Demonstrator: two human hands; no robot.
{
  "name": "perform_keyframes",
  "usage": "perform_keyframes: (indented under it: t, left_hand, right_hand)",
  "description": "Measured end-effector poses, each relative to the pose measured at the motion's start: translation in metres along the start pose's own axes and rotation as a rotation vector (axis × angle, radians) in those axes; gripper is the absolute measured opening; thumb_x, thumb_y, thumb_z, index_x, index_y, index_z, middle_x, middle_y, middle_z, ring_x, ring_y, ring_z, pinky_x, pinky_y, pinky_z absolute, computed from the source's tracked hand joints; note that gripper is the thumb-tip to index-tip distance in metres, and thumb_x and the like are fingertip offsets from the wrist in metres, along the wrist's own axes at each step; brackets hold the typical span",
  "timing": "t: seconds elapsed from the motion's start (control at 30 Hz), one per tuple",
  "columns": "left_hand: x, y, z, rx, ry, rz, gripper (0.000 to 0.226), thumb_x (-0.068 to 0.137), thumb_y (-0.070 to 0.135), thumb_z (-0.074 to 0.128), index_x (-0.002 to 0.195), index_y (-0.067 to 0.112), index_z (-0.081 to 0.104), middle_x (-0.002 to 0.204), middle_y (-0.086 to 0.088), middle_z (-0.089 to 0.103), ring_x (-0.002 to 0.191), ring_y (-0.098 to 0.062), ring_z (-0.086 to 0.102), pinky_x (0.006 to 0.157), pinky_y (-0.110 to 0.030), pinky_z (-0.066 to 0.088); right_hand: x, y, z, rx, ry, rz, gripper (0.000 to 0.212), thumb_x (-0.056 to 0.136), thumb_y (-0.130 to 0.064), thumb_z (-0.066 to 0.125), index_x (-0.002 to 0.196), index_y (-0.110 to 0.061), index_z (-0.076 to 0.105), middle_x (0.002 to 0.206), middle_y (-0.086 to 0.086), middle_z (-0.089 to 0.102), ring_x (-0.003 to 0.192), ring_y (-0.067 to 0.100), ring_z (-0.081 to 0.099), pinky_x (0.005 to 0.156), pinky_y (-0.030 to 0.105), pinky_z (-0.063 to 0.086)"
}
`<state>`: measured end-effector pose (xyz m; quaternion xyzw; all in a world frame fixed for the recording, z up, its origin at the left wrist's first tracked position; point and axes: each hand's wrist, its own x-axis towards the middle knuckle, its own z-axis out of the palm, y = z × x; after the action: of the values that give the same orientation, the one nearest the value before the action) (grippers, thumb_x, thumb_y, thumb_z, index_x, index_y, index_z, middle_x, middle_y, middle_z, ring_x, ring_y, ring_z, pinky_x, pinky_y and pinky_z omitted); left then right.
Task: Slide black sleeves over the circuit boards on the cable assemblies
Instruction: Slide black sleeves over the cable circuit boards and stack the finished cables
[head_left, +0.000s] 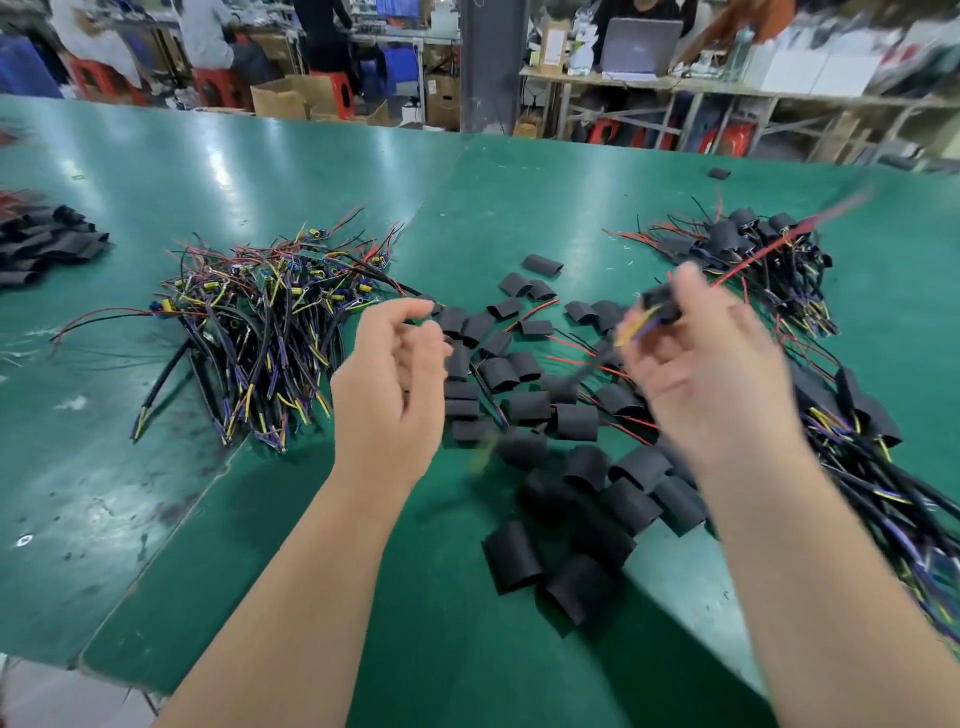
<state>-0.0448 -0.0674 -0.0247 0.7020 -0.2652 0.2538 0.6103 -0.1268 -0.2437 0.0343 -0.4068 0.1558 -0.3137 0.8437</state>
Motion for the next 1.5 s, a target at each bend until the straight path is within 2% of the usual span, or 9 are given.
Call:
perform_keyframes:
  t: [0.1,0.2,0.4,0.47,0.73,0.97,1.13,1.27,1.5]
  left_hand:
    - [0.003,-0.004,0.001,0.087,0.013,-0.043,0.016,0.096,0.029,0.042,0.105,0.022,0.053,0.081,0.004,0.064,0.073,-0.008,0.063,0.068,-0.036,0.053]
    - [0.002,-0.003,0.004,0.221,-0.063,0.009,0.017,0.095,0.018,0.046,0.097,0.011,0.061,0.084,-0.002,0.063,0.078,-0.021,0.058,0.074,-0.039,0.048]
    - [-0.009,0.013,0.015,0.352,-0.312,0.211,0.020,0.094,0.018,0.048,0.090,0.009,0.066,0.090,-0.001,0.062,0.083,-0.025,0.052,0.078,-0.039,0.042]
    - [-0.012,0.020,0.017,0.364,-0.392,0.272,0.023,0.093,0.025,0.047,0.089,0.012,0.066,0.091,0.000,0.062,0.085,-0.026,0.054,0.077,-0.044,0.042]
    - [-0.016,0.023,0.019,0.375,-0.452,0.265,0.025,0.093,0.026,0.046,0.088,0.014,0.067,0.092,0.003,0.061,0.087,-0.023,0.053,0.078,-0.043,0.042]
    - [-0.010,0.016,0.015,0.351,-0.381,0.149,0.031,0.096,0.025,0.041,0.089,0.012,0.068,0.091,0.002,0.061,0.086,-0.023,0.051,0.080,-0.044,0.041]
    - [-0.010,0.011,0.016,0.388,-0.403,0.065,0.027,0.095,0.023,0.043,0.091,0.012,0.068,0.094,0.002,0.060,0.090,-0.023,0.049,0.082,-0.044,0.042]
    - [-0.010,0.007,0.015,0.409,-0.409,0.024,0.028,0.096,0.025,0.042,0.093,0.014,0.068,0.097,0.002,0.060,0.093,-0.022,0.048,0.084,-0.043,0.041]
    - [-0.010,0.003,0.015,0.419,-0.415,0.013,0.020,0.098,0.019,0.048,0.095,0.014,0.067,0.098,0.002,0.058,0.094,-0.021,0.047,0.085,-0.040,0.040]
  right_hand:
    - [0.008,-0.047,-0.012,-0.420,0.036,-0.355,0.013,0.087,-0.021,0.068,0.079,-0.023,0.059,0.064,-0.005,0.060,0.047,0.009,0.053,0.048,0.022,0.049]
    - [0.018,-0.068,-0.031,-1.277,0.089,-0.550,0.012,0.079,-0.029,0.073,0.089,-0.034,0.069,0.077,-0.011,0.068,0.063,0.008,0.059,0.060,0.023,0.045]
    - [0.019,-0.029,-0.062,-2.076,0.060,-0.008,0.066,0.068,-0.064,0.073,0.127,-0.047,0.050,0.149,0.011,0.027,0.136,0.039,0.026,0.106,0.056,0.023]
    - [0.017,-0.021,-0.070,-2.077,0.018,0.076,0.085,0.058,-0.068,0.077,0.131,-0.048,0.040,0.156,0.005,0.012,0.139,0.040,0.020,0.105,0.060,0.023]
    - [0.034,-0.018,-0.095,-1.785,0.282,-0.279,0.053,0.070,-0.025,0.079,0.119,-0.024,0.059,0.146,0.011,0.033,0.119,0.044,0.045,0.099,0.052,0.040]
    - [0.032,-0.028,-0.100,-1.834,0.293,-0.242,0.070,0.072,-0.044,0.080,0.133,-0.028,0.051,0.156,0.017,0.017,0.139,0.039,0.022,0.110,0.055,0.018]
    - [0.013,-0.055,-0.080,-1.811,0.078,-0.338,0.015,0.075,-0.030,0.078,0.080,-0.018,0.070,0.084,0.010,0.067,0.084,0.031,0.058,0.074,0.035,0.044]
    - [0.006,-0.044,-0.067,-2.199,-0.233,0.135,0.046,0.082,-0.042,0.069,0.061,-0.005,0.052,0.059,0.012,0.055,0.063,0.030,0.061,0.059,0.029,0.043]
    - [0.016,-0.003,-0.064,-2.136,-0.112,0.028,0.048,0.085,-0.036,0.069,0.122,-0.008,0.056,0.121,0.014,0.061,0.110,0.034,0.056,0.088,0.041,0.050]
